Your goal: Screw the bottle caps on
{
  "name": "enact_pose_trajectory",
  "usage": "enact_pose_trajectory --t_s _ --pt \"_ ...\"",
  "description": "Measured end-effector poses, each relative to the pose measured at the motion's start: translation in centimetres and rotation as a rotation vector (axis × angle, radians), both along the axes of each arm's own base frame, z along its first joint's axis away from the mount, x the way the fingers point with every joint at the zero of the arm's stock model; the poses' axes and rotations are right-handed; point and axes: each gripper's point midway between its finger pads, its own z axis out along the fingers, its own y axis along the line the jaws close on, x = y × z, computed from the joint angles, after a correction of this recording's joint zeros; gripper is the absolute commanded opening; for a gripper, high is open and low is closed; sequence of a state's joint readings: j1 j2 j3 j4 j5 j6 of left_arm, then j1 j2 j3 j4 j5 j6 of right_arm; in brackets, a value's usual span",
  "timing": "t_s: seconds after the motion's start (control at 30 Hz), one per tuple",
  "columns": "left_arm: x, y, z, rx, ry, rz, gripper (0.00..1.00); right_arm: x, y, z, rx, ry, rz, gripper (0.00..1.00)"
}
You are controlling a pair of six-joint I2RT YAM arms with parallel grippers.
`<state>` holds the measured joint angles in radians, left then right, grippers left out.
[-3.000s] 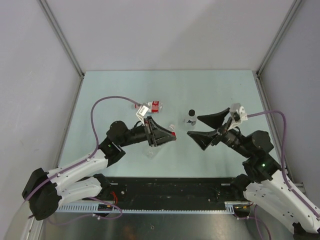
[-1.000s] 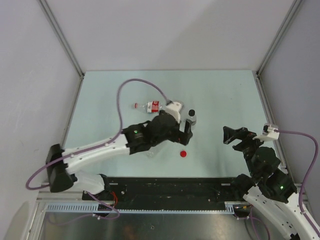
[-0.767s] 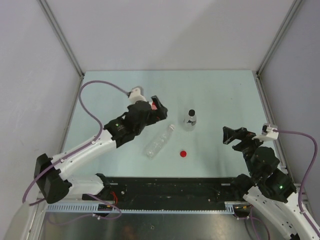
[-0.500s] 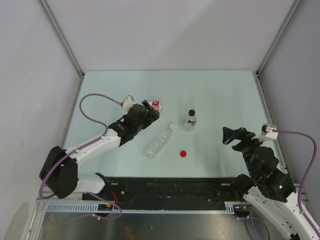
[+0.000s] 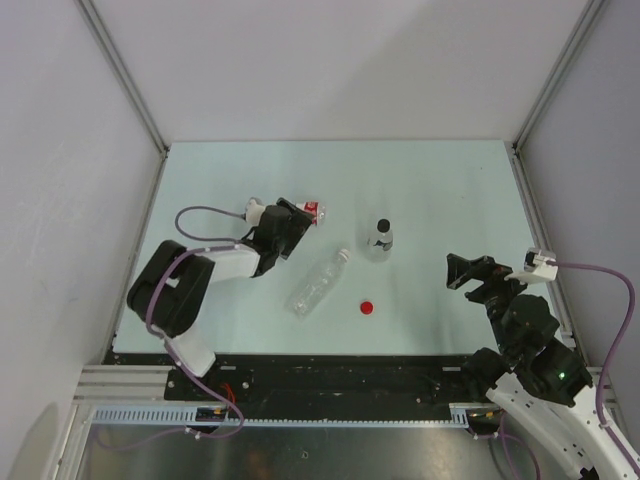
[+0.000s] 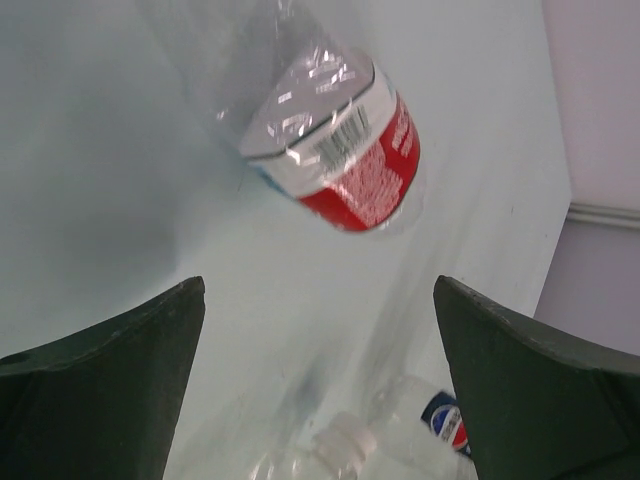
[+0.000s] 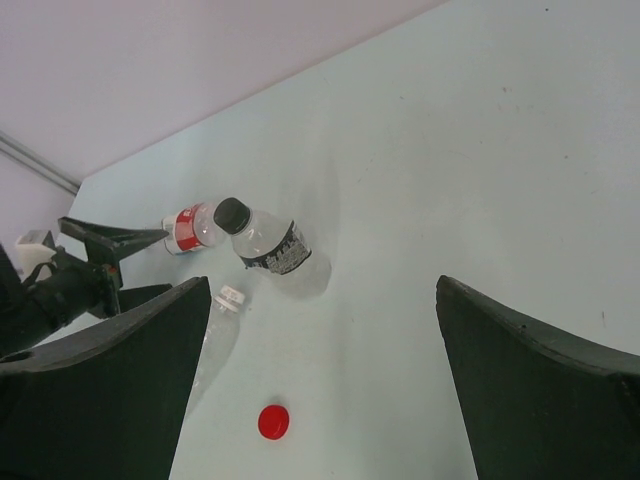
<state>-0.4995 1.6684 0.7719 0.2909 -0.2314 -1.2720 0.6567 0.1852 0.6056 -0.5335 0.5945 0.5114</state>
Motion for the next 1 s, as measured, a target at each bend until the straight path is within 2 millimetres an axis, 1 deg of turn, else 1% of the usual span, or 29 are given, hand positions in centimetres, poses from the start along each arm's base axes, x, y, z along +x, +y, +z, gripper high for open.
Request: enact_pose_trajectory --t_s 0.2,0.27,0.4,0.5,0.57,0.77,0.9,1.0 --pt "3.5 0.1 -1.7 -0.009 0.008 0.045 0.98 0.0 -0.1 0.0 0.000 -0.001 -0.004 0.99" --pt "4.5 0.0 -1.5 -0.020 -0.006 0.056 0.96 0.0 -0.1 0.0 0.000 -0.001 -0.005 0.99" --pt "5.7 0.2 -1.7 -0.034 -0.017 0.075 0.94 0.1 -0.3 0.0 -0.001 -0.002 -0.018 0.99" --pt "6.4 0.4 -1.8 -0.036 -0.024 0.087 0.90 0.1 -0.6 0.1 -0.001 -0.004 -0.035 0.99" --pt "7.1 0.4 -1.9 -0.036 -0.030 0.092 0.83 0.0 -0.9 0.2 0.004 -0.011 -0.043 0.99" --pt "8.9 -0.1 -2.3 -0.031 -0.033 0.096 0.69 -0.5 -1.9 0.9 0.039 -0.050 -0.081 0.98" --pt "10.0 -0.4 -2.6 0.017 0.007 0.080 0.48 -0.8 -2.7 1.4 0.065 -0.074 -0.109 0.98" --pt "10.5 -0.6 -2.3 0.047 0.016 0.067 0.34 -1.0 -3.1 1.6 0.080 -0.084 -0.127 0.98"
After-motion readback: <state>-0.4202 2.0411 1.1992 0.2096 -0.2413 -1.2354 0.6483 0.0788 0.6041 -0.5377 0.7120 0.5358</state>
